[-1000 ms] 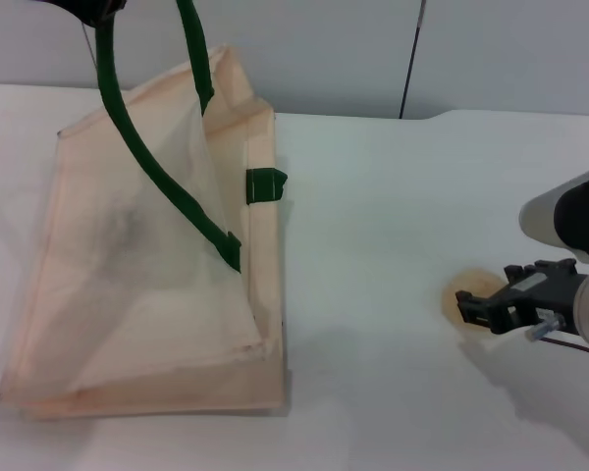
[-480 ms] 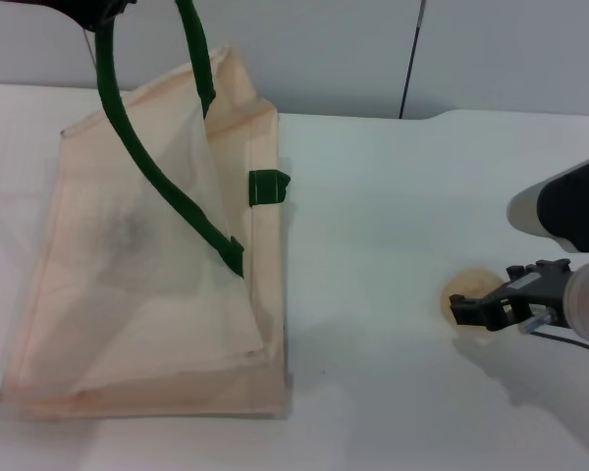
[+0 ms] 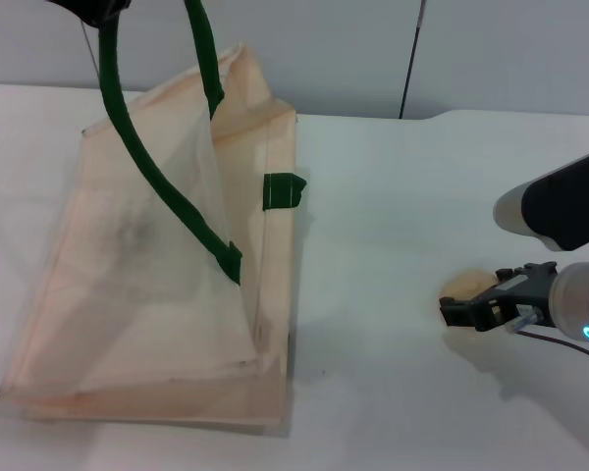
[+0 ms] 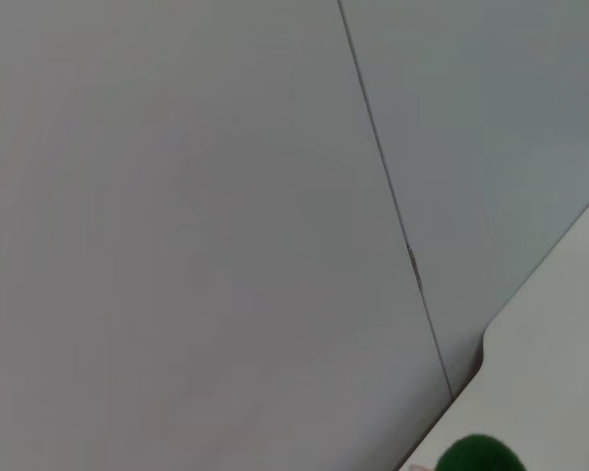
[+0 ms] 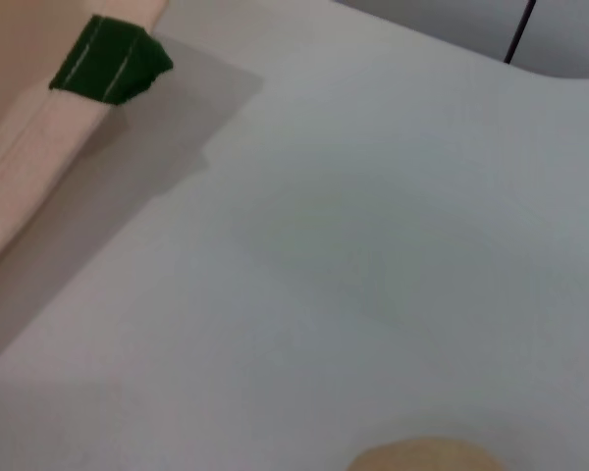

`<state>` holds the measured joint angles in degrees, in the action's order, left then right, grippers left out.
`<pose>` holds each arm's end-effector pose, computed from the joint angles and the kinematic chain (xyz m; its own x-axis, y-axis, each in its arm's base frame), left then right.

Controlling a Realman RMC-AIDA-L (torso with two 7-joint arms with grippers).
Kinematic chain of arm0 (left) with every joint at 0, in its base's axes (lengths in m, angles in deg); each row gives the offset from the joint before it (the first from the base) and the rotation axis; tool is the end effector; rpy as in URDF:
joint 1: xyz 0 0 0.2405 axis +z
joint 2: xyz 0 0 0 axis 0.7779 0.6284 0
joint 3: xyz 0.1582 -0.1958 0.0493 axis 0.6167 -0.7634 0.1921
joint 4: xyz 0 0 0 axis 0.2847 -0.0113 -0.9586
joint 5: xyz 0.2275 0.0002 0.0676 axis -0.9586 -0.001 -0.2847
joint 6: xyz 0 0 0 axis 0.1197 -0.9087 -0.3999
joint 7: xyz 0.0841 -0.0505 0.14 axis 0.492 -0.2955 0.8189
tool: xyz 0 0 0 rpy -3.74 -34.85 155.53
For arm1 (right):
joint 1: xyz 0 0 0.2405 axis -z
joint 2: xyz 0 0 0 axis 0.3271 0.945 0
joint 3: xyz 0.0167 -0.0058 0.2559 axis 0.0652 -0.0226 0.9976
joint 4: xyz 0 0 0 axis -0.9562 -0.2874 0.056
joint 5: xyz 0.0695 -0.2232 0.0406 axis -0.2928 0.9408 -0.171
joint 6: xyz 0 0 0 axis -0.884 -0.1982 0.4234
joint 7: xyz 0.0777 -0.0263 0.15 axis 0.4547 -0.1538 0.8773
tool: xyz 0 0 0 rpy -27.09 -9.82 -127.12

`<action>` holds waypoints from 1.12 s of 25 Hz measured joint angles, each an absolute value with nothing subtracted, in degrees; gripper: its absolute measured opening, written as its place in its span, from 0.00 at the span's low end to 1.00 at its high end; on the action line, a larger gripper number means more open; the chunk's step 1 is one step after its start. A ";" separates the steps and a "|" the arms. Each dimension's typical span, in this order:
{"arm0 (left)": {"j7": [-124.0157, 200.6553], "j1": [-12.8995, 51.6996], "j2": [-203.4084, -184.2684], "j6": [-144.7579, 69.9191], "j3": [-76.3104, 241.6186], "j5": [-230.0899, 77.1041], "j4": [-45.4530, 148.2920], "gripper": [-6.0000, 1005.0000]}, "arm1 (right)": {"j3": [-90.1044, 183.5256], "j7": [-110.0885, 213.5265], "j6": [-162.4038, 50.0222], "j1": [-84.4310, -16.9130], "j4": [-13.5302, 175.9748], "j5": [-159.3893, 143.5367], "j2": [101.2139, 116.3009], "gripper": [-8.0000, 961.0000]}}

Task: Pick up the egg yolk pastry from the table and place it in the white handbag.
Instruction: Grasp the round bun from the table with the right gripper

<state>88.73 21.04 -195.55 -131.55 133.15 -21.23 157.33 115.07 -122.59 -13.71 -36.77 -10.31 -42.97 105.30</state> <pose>-0.1085 0.4003 0.1583 0.9639 0.2119 0.1612 0.2610 -0.6333 -0.7285 0.2040 0.3531 -0.0843 0.7369 -0.6684 -0.1014 -0.5570 -0.5153 -0.6513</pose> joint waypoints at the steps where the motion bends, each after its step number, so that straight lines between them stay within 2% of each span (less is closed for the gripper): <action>1: 88.73 21.05 -195.55 -131.62 133.12 -21.23 157.43 0.13 | 115.07 -122.62 -13.71 -36.96 -9.90 -42.97 105.41 0.86; 12: 88.21 21.06 -195.56 -132.80 132.42 -21.67 159.52 0.13 | 114.87 -122.71 -14.36 -38.05 -7.05 -43.03 105.73 0.85; 28: 88.21 21.42 -195.46 -132.92 132.29 -21.89 159.58 0.13 | 114.81 -122.75 -14.31 -38.08 -7.42 -42.41 105.94 0.76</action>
<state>88.21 21.42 -195.46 -132.92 132.29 -21.89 159.58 114.81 -122.75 -14.31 -38.08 -7.42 -42.41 105.94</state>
